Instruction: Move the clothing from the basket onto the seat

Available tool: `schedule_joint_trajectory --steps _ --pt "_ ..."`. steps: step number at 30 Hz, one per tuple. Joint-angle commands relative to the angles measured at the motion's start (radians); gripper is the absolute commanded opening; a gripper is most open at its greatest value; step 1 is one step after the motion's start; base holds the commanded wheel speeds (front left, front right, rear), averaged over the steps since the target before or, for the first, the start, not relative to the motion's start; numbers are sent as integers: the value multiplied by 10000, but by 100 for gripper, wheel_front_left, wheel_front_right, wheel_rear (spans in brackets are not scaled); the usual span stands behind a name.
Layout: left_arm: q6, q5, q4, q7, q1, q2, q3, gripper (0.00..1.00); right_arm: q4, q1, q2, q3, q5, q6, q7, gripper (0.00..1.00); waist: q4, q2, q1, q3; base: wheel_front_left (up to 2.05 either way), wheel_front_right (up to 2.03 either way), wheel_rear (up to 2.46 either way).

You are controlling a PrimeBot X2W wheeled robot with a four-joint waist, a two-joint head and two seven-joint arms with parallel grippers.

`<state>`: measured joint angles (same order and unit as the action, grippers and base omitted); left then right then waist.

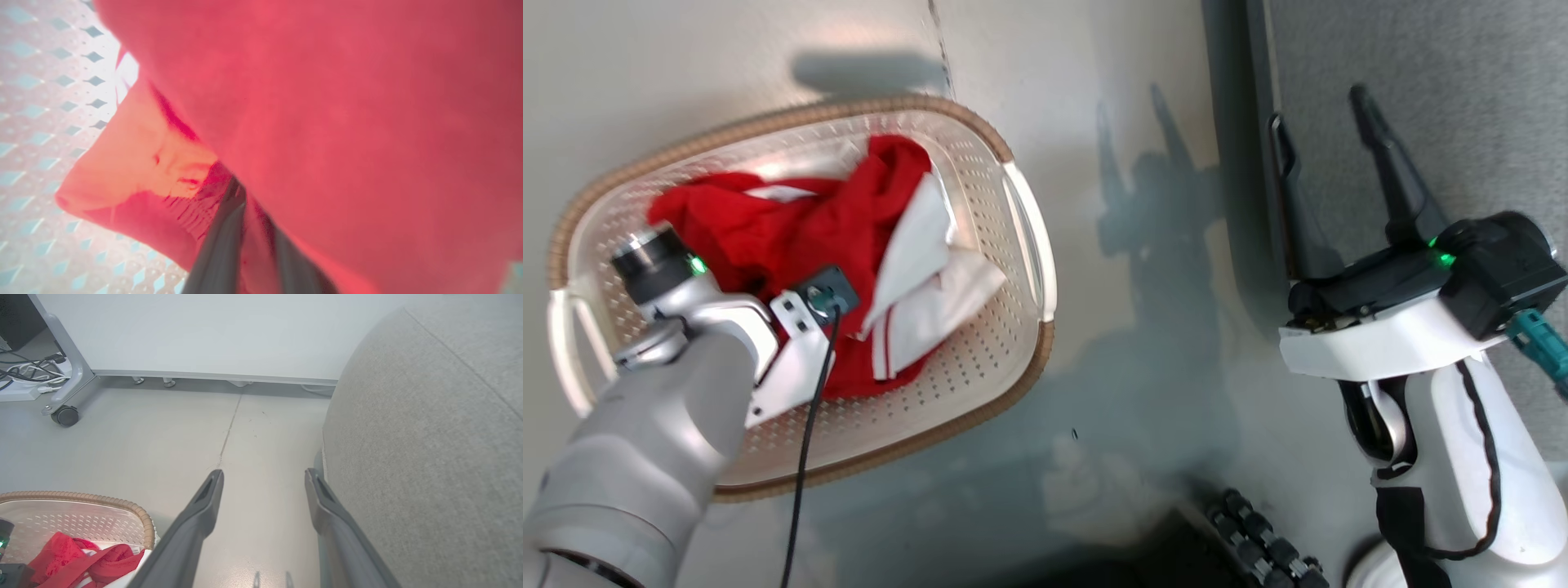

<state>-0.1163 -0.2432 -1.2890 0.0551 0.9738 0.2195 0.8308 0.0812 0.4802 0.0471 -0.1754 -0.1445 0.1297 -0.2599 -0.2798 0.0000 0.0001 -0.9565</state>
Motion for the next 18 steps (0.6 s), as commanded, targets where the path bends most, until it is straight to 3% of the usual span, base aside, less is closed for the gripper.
schedule_joint_trajectory --steps 1,12,18 --pt "33 153 -11 -124 -104 -10 -9 0 68 -74 35 -16 -13 19 -36 100 159 0 -1 419 0 0 0" --pt "418 1050 0 -1338 -1064 -664 -449 0 529 -539 47 209 222 19 -36 100 812 0 -1 2885 0 0 0" --pt "761 1826 46 -2585 -1718 -1168 -916 0 751 -1174 78 401 467 19 -36 100 1385 0 -1 4673 0 0 0"
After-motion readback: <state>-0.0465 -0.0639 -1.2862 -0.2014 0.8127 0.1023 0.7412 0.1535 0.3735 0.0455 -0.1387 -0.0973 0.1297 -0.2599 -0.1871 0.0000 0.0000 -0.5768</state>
